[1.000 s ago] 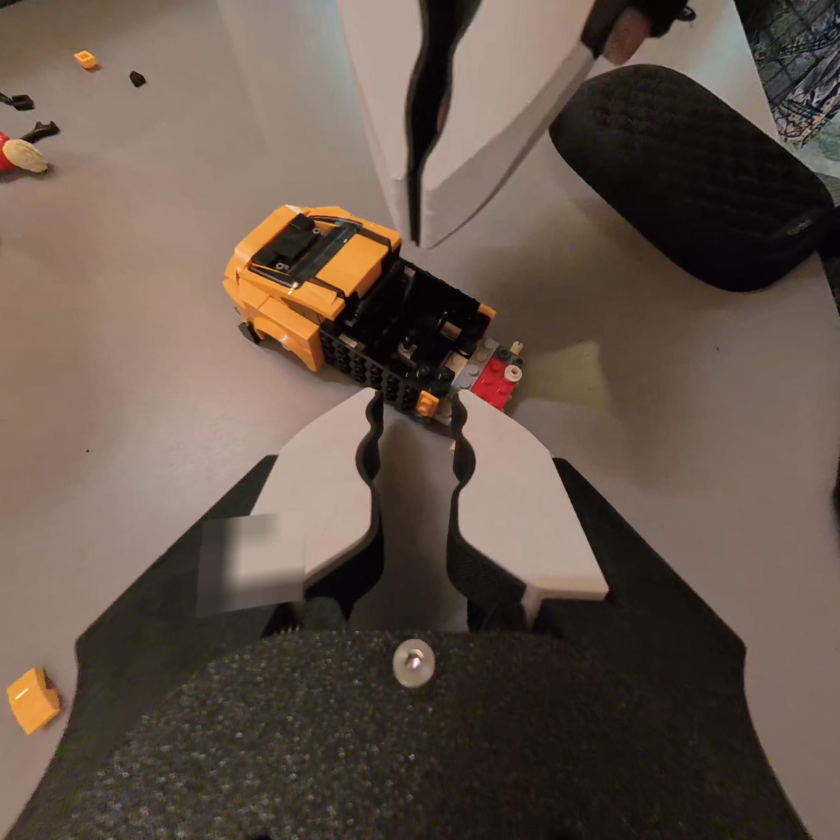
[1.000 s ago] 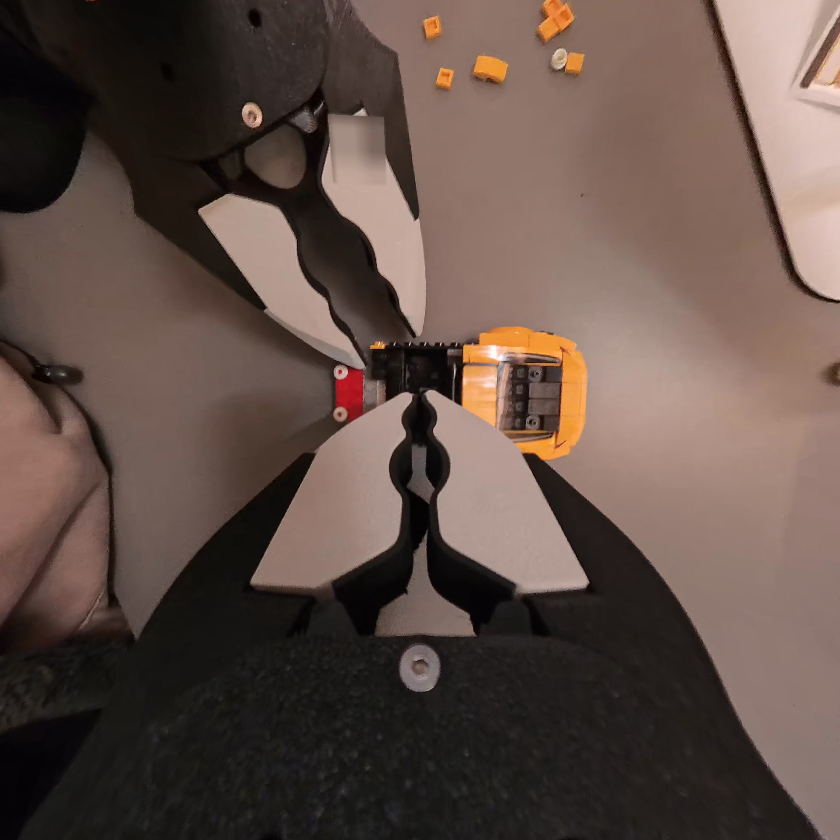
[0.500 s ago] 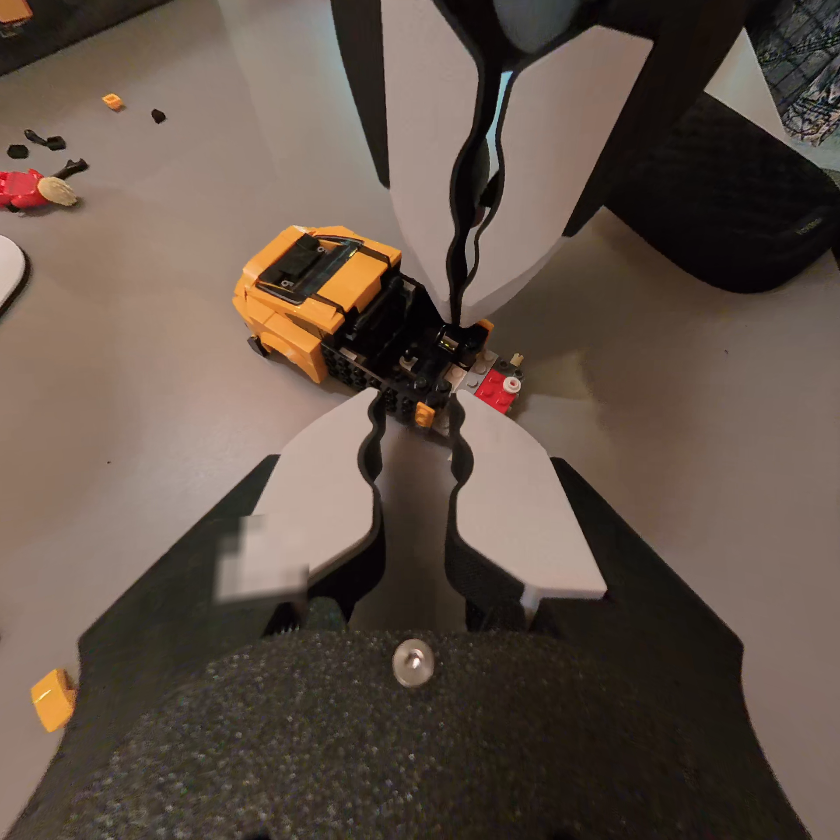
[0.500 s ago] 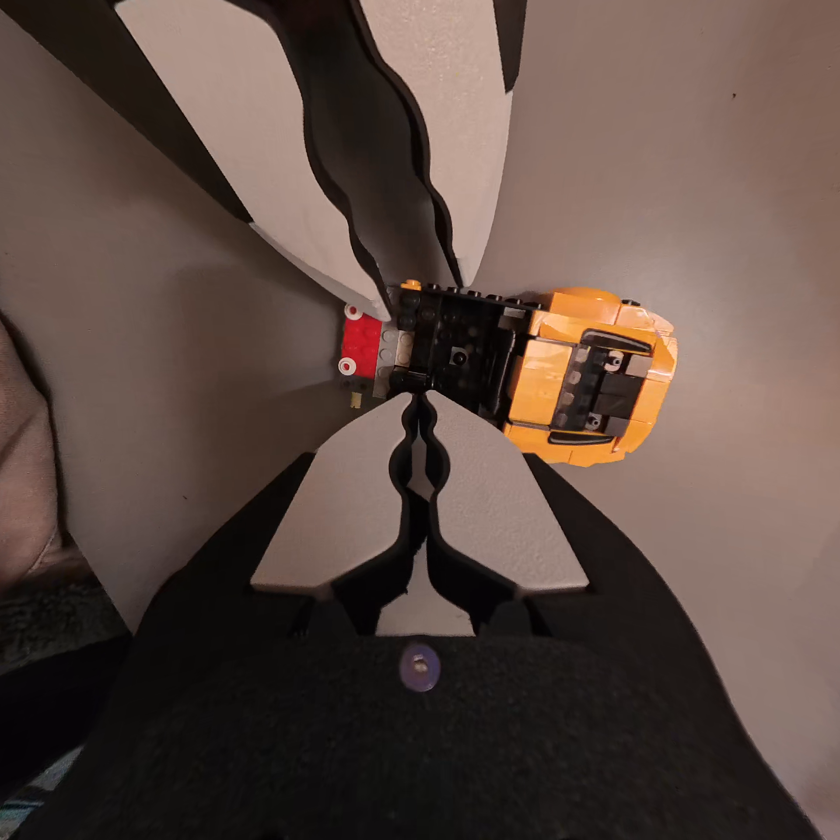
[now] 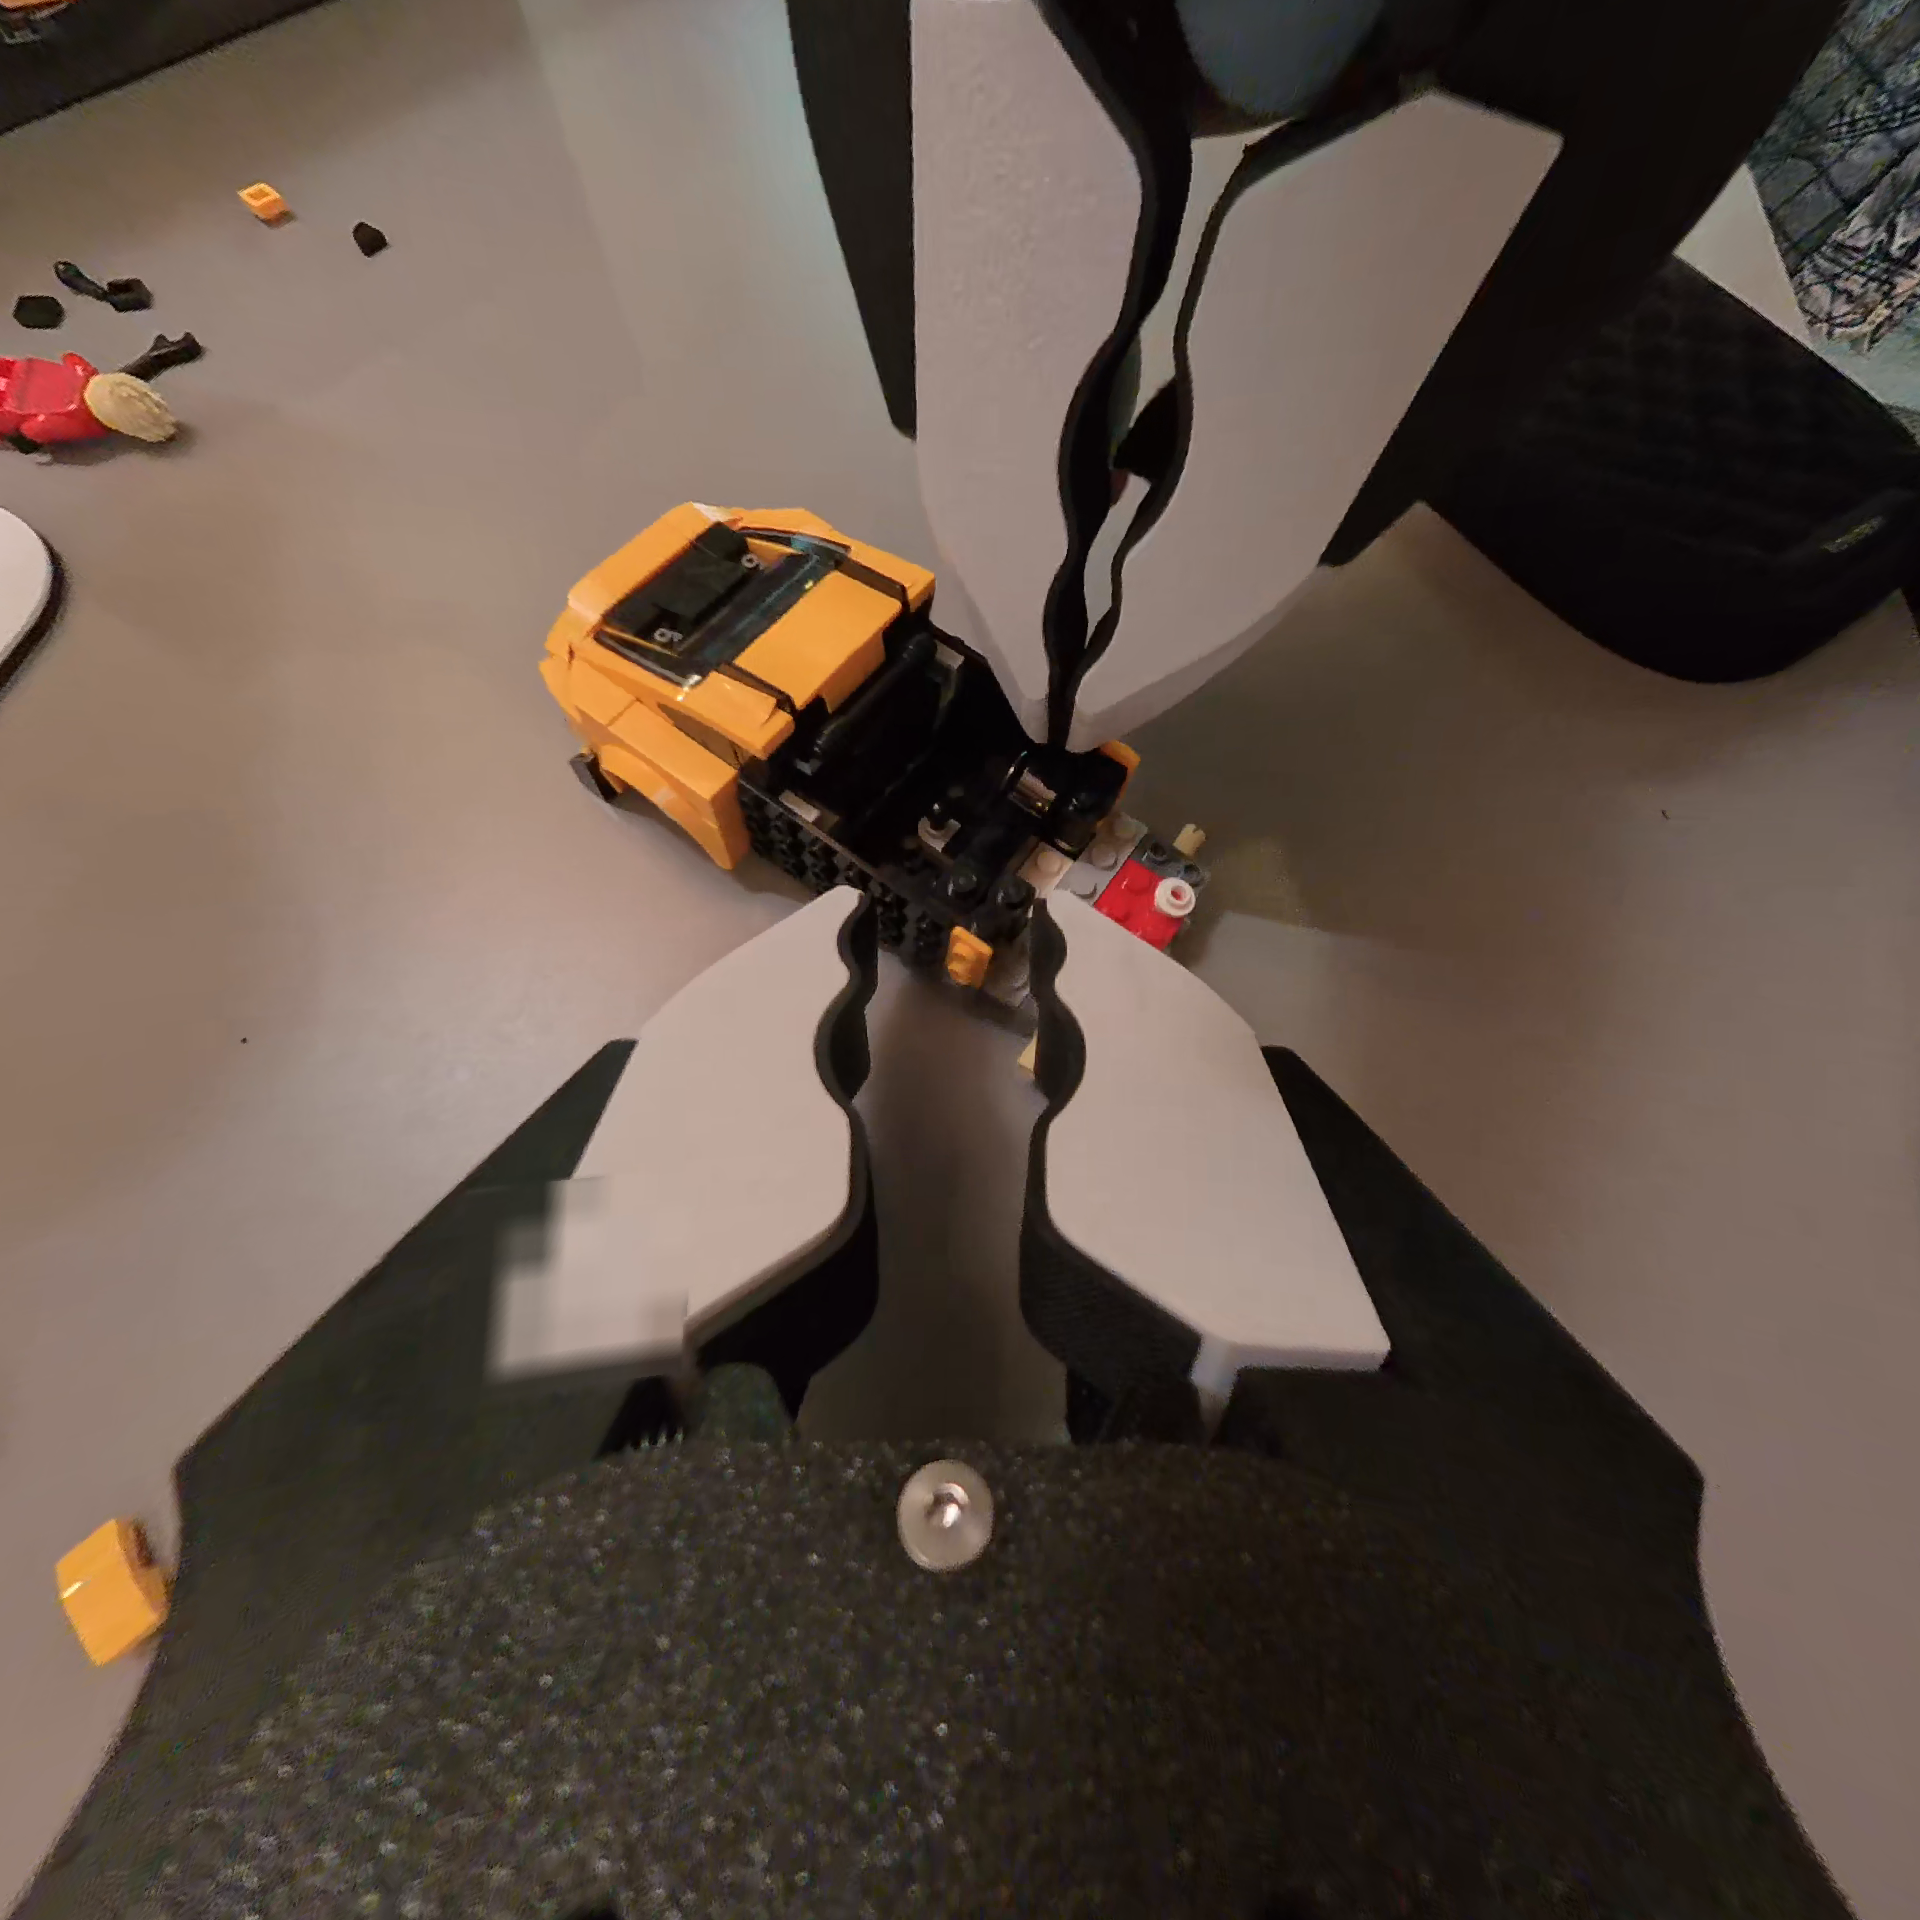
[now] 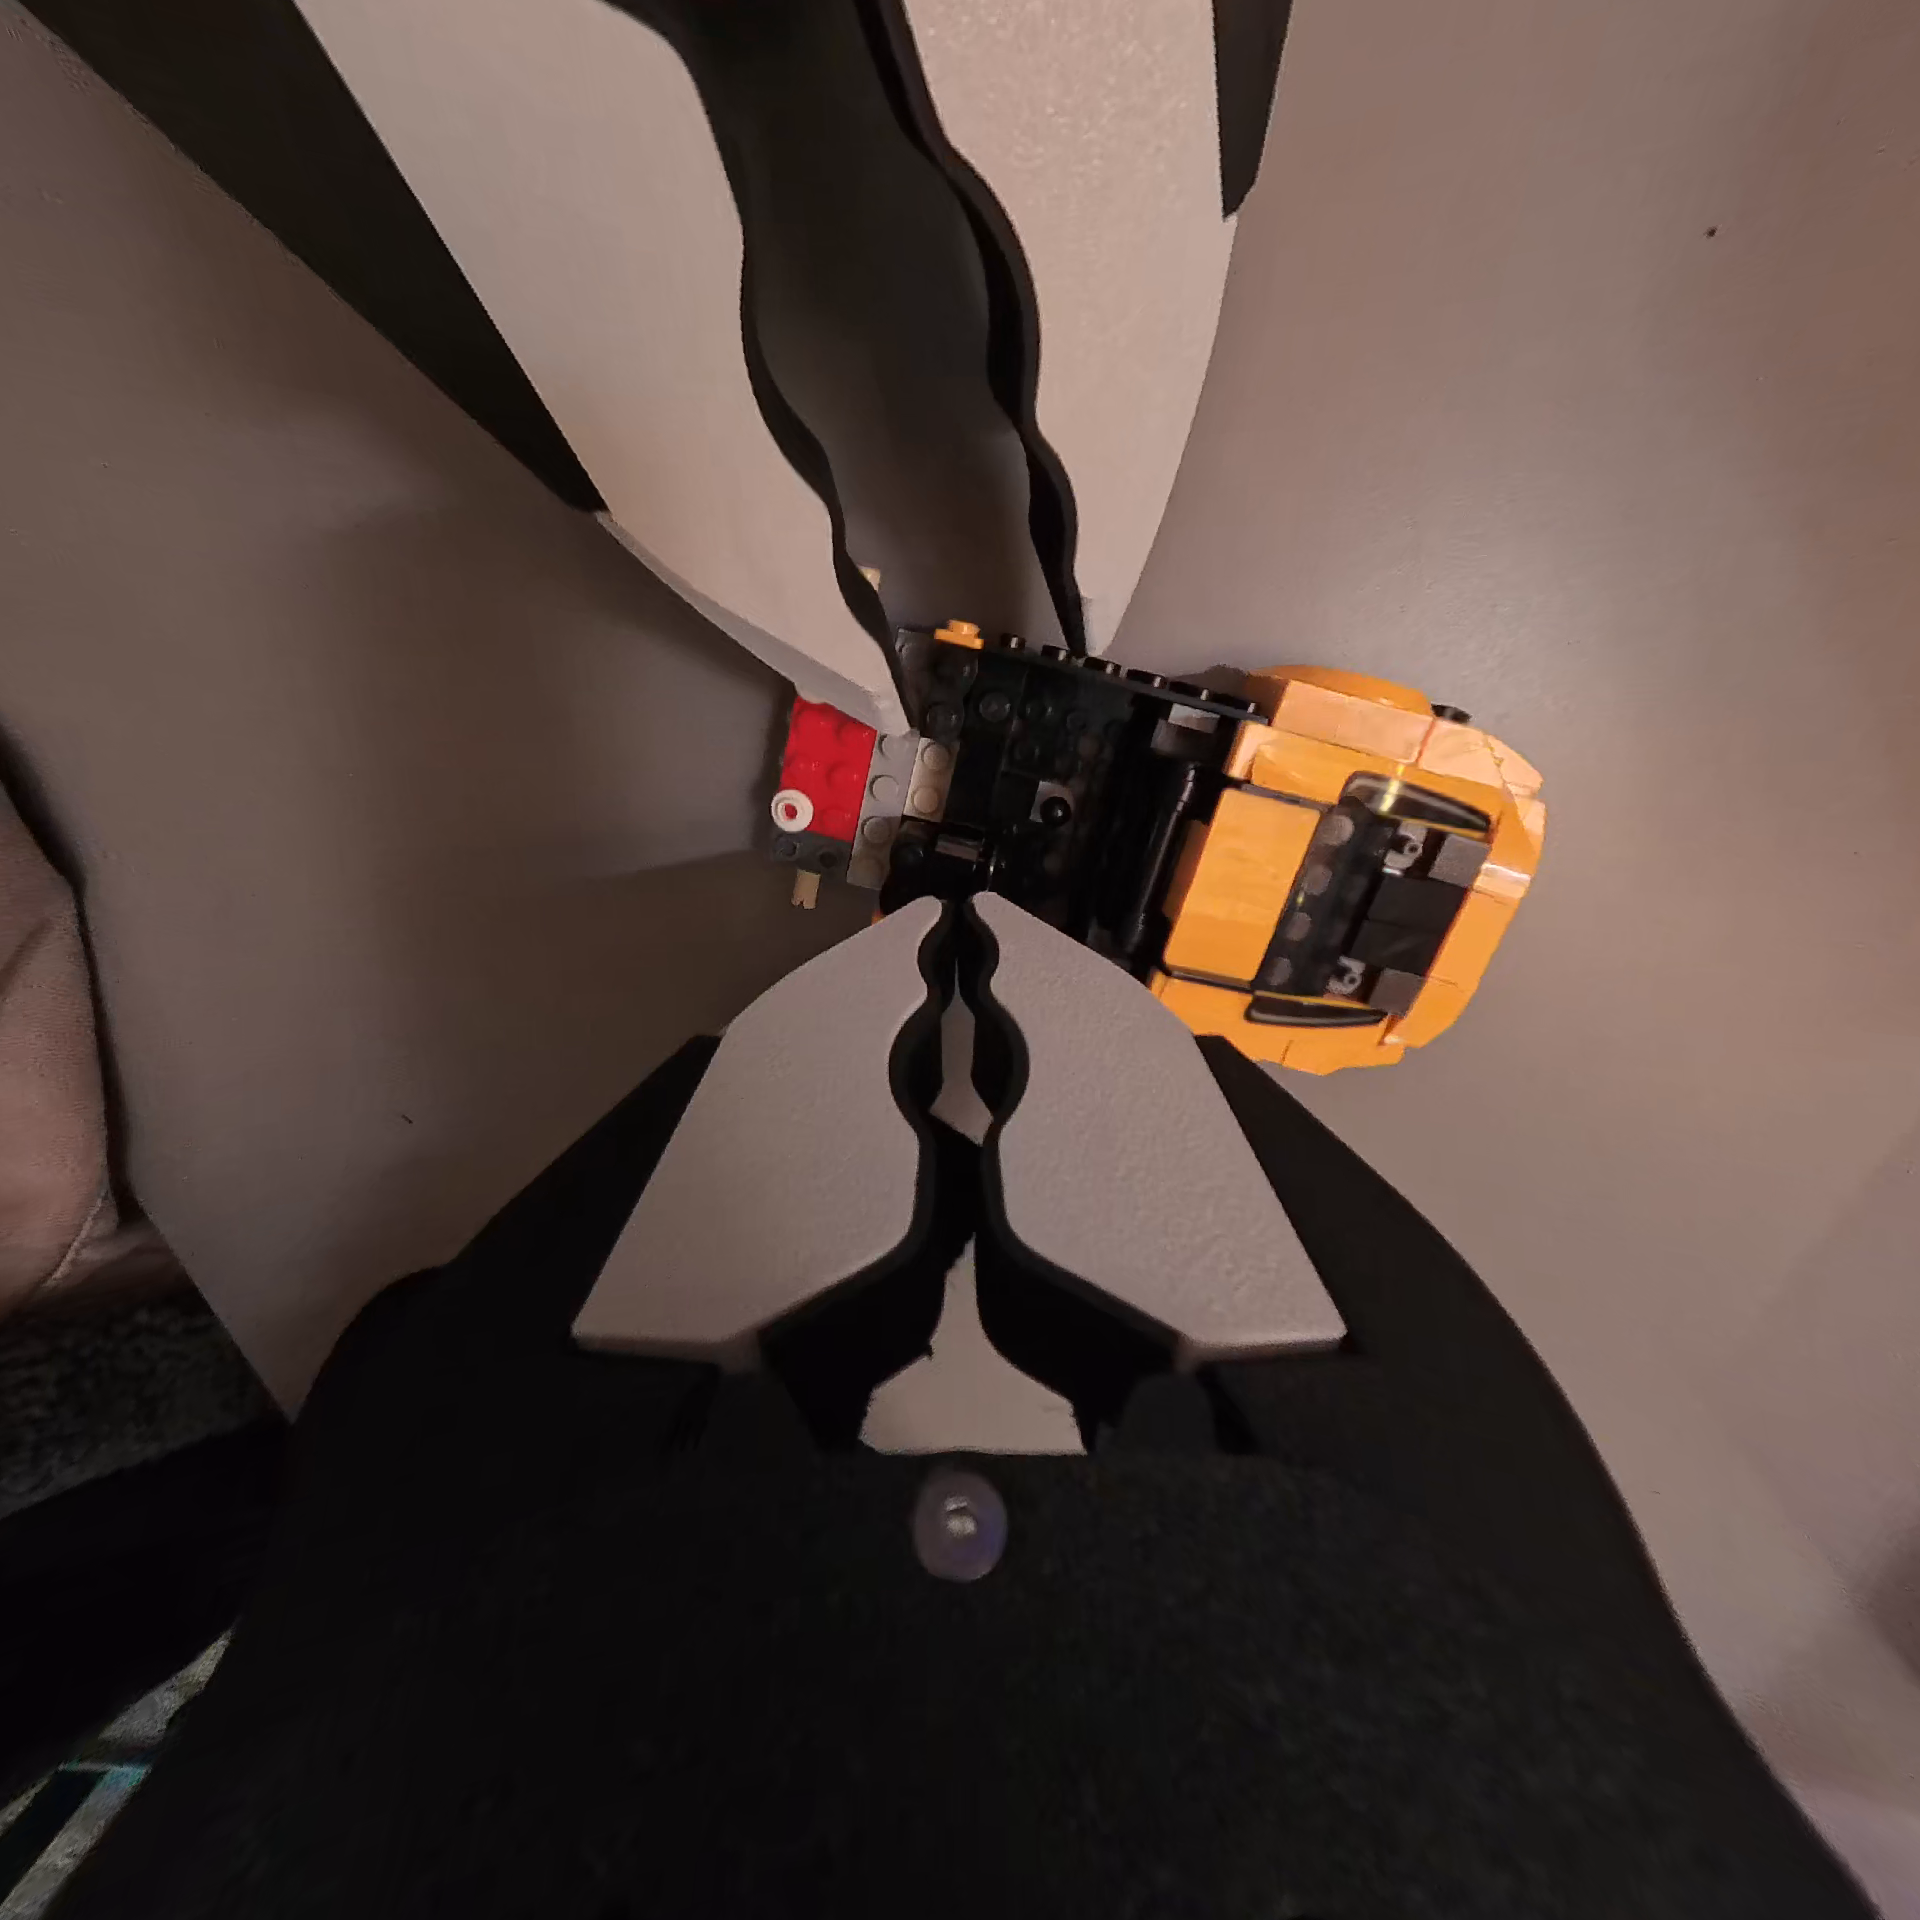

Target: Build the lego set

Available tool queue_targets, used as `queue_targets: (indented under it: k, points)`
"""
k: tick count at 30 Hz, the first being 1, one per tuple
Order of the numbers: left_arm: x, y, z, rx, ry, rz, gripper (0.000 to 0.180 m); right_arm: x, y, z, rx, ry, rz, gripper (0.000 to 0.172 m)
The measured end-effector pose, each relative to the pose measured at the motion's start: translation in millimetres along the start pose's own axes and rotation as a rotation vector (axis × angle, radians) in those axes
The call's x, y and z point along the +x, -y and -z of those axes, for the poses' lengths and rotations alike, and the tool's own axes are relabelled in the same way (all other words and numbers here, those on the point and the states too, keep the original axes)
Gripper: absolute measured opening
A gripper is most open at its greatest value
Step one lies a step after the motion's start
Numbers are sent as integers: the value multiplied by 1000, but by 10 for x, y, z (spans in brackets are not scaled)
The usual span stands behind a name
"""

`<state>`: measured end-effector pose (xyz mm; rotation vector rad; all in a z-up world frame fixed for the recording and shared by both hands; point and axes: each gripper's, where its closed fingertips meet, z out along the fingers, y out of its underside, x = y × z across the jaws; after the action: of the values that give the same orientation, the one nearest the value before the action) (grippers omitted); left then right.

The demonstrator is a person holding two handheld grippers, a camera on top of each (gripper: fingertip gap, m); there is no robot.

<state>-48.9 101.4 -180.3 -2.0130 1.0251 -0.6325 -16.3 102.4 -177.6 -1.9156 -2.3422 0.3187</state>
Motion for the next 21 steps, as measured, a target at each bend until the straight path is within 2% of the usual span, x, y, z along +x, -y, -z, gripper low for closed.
queue_targets:
  k: [6,11,13,17,21]
  points:
    - [-18,-3,20,9,-1,0,28,185,84,361,235,-35,-79,0]
    - [-24,-11,18,17,-24,11,29,434,-147,421,473,-90,-135,0]
    - [-23,-13,12,19,-39,12,29,483,-267,333,541,-53,-162,24]
    - [-25,-10,0,15,-62,15,29,560,-374,192,644,-18,-132,35]
    - [-13,-1,9,23,-89,24,29,592,-348,50,660,35,-35,46]
